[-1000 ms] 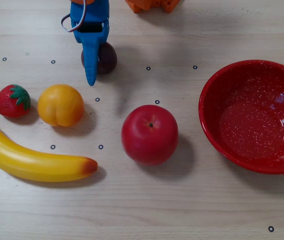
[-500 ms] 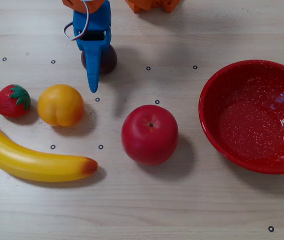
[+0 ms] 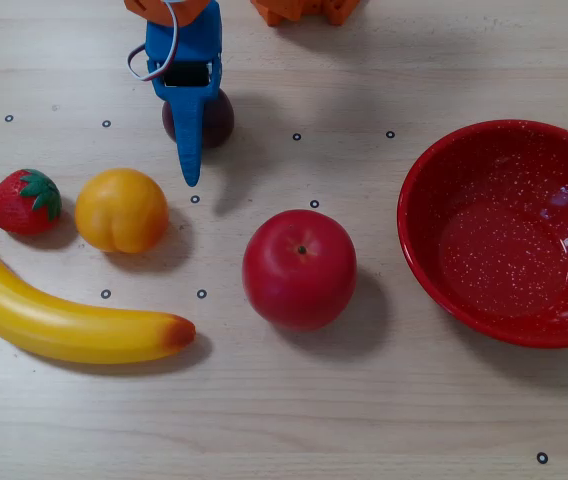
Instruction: Put plum in the red bowl.
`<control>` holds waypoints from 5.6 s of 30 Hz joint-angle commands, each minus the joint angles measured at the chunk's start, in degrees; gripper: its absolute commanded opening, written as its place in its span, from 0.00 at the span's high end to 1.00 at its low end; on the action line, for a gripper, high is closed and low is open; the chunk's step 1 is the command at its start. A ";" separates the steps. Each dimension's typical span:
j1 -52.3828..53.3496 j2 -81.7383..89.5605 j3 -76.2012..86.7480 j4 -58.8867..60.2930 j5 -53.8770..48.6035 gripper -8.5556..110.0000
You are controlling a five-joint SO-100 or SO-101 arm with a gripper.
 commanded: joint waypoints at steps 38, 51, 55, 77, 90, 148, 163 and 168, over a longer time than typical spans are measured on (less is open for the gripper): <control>1.67 -0.09 -6.06 3.34 -1.93 0.72; 1.41 -0.09 -7.29 5.10 -2.37 0.93; 0.88 0.18 -9.84 8.35 -2.20 0.93; 2.29 10.55 -33.66 38.23 -5.10 0.93; 23.55 13.27 -47.55 47.90 -23.12 0.93; 60.82 9.23 -29.00 -12.48 -21.18 0.78; 43.77 41.22 -9.23 -9.84 -28.21 0.93; 37.62 54.58 3.96 -13.62 -29.00 0.93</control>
